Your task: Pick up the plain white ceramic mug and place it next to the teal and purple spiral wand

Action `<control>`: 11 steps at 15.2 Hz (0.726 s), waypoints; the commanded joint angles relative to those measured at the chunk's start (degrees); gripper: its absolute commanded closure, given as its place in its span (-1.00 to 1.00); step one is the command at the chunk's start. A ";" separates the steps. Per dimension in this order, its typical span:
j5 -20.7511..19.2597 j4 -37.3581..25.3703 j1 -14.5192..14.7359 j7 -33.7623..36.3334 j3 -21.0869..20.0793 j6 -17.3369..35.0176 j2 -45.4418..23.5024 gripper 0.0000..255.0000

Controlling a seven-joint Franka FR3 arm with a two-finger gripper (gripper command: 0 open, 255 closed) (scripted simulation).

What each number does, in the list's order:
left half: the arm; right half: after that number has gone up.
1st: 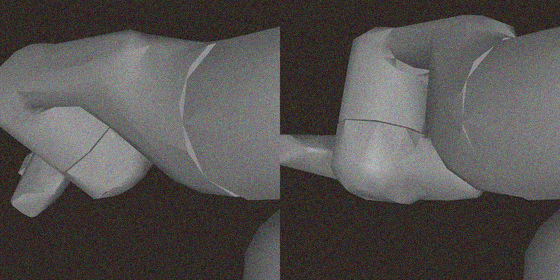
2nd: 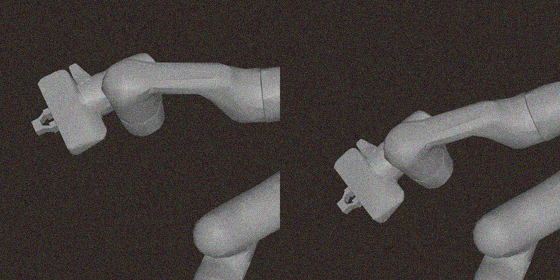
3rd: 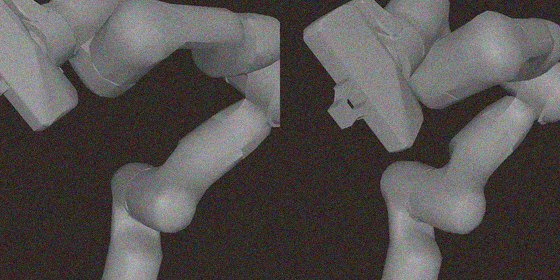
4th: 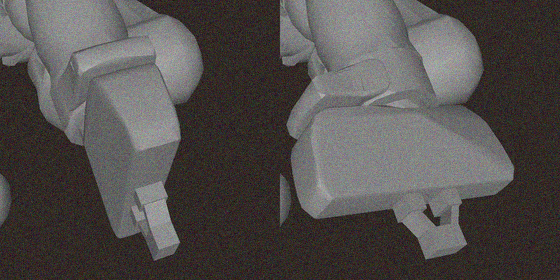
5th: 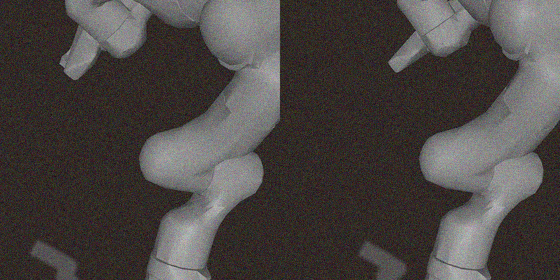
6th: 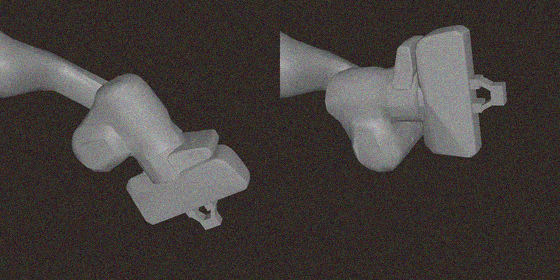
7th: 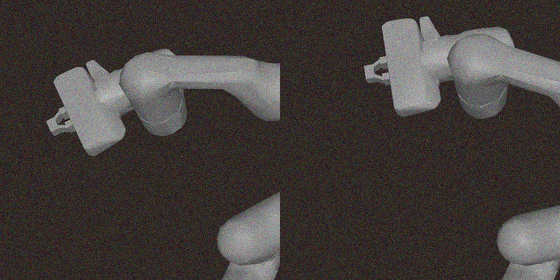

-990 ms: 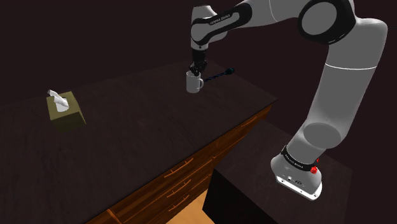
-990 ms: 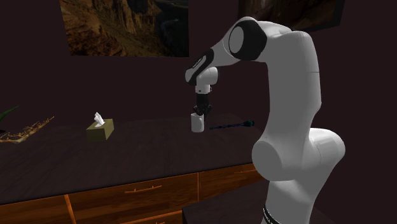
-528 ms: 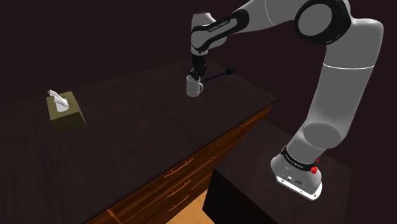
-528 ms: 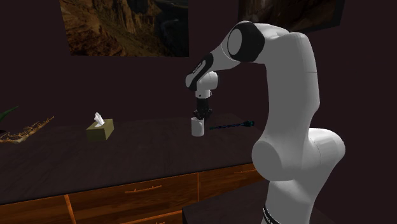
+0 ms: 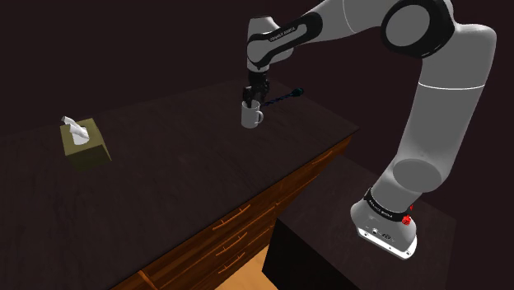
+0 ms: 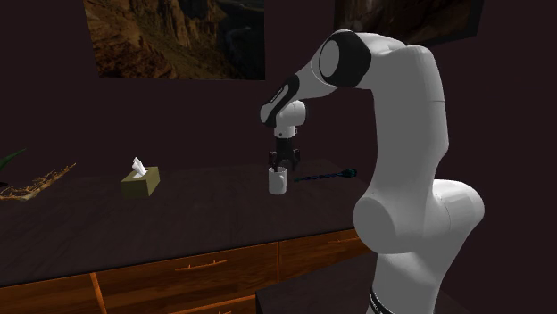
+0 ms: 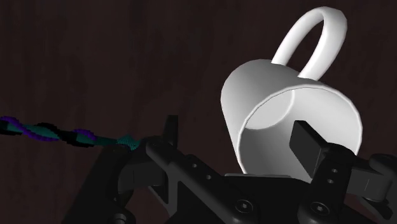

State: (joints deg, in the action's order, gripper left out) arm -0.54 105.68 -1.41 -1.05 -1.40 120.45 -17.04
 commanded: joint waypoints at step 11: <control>0.08 -4.26 -0.01 -0.06 -0.03 -6.60 2.34 -1.00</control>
State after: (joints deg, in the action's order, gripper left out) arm -0.45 101.43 -1.42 -1.11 -1.43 113.92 -14.73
